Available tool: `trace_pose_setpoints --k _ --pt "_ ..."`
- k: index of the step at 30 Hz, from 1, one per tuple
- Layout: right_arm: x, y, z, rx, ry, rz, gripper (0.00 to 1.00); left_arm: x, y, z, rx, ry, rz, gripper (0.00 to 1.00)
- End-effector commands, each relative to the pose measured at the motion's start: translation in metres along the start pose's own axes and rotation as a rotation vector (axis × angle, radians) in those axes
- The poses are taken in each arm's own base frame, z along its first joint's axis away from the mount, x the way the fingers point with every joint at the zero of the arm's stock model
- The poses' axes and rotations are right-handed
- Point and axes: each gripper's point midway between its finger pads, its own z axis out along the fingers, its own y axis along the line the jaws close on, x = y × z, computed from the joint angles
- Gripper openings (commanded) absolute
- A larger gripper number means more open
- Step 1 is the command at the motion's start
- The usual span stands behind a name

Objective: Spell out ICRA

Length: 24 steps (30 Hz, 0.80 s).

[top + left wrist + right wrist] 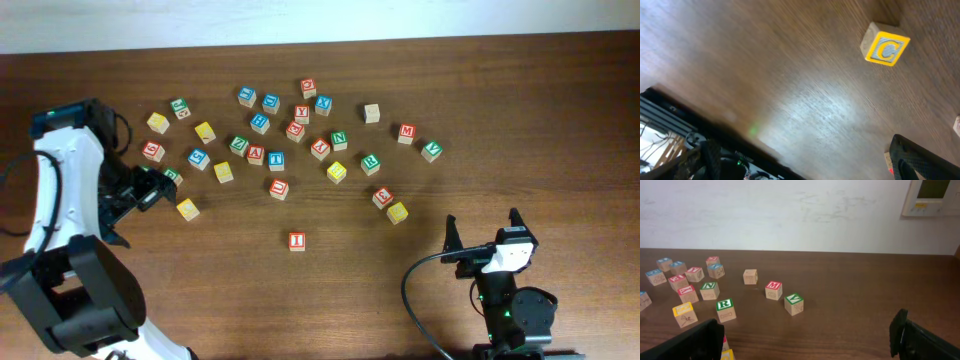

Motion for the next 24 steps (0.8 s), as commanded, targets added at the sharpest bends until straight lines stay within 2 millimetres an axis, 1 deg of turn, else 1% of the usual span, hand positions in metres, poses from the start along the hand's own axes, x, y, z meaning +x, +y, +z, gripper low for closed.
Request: trace_pose_setpoints --k 1,2,3,4,6,8,9,12,14,16,19,20,21,22,23,24 --pt "0.002 0.003 0.0 -0.013 0.004 0.011 0.98 0.007 -0.012 0.001 0.04 0.023 0.024 0.99" --pt "0.002 0.003 0.0 -0.013 0.004 0.011 0.98 0.008 -0.024 -0.001 0.116 0.038 0.086 0.99" --pt "0.002 0.003 0.0 -0.013 0.004 0.011 0.98 0.007 -0.032 -0.004 0.171 0.04 0.137 0.99" --pt "0.002 0.003 0.0 -0.013 0.004 0.011 0.98 0.006 -0.034 -0.008 0.2 0.041 0.145 0.99" --pt "0.002 0.003 0.0 -0.013 0.004 0.011 0.98 0.002 -0.023 -0.022 0.231 0.0 0.116 0.99" --pt "0.002 0.003 0.0 -0.013 0.004 0.011 0.98 0.004 -0.009 -0.04 0.262 -0.055 0.095 0.99" --pt "0.002 0.003 0.0 -0.013 0.004 0.011 0.98 0.009 -0.002 -0.051 0.277 -0.08 0.084 0.99" --pt "0.002 0.003 0.0 -0.013 0.004 0.011 0.98 0.037 0.015 -0.085 0.314 -0.19 0.096 1.0" --pt "0.002 0.003 0.0 -0.013 0.004 0.011 0.98 0.046 0.027 -0.097 0.303 -0.257 0.094 0.99" --pt "0.002 0.003 0.0 -0.013 0.004 0.011 0.98 0.048 0.034 -0.103 0.291 -0.297 0.09 0.99" --pt "0.002 0.003 0.0 -0.013 0.004 0.011 0.99 0.048 0.033 -0.104 0.293 -0.301 0.091 0.99" --pt "0.002 0.001 0.0 -0.001 0.004 0.006 0.98 0.048 0.033 -0.104 0.293 -0.301 0.091 0.99" --pt "0.003 -0.008 0.0 0.047 0.008 0.003 0.98 0.048 0.033 -0.104 0.293 -0.301 0.09 0.99" --pt "0.002 -0.008 0.0 0.048 0.004 0.003 0.98 0.048 0.033 -0.104 0.293 -0.301 0.09 0.99" --pt "-0.007 -0.005 0.0 0.031 -0.033 0.003 0.98 0.048 0.033 -0.104 0.293 -0.301 0.091 0.99" --pt "-0.014 0.01 -0.001 -0.057 -0.06 0.026 0.98 0.048 0.033 -0.104 0.293 -0.301 0.091 0.99"
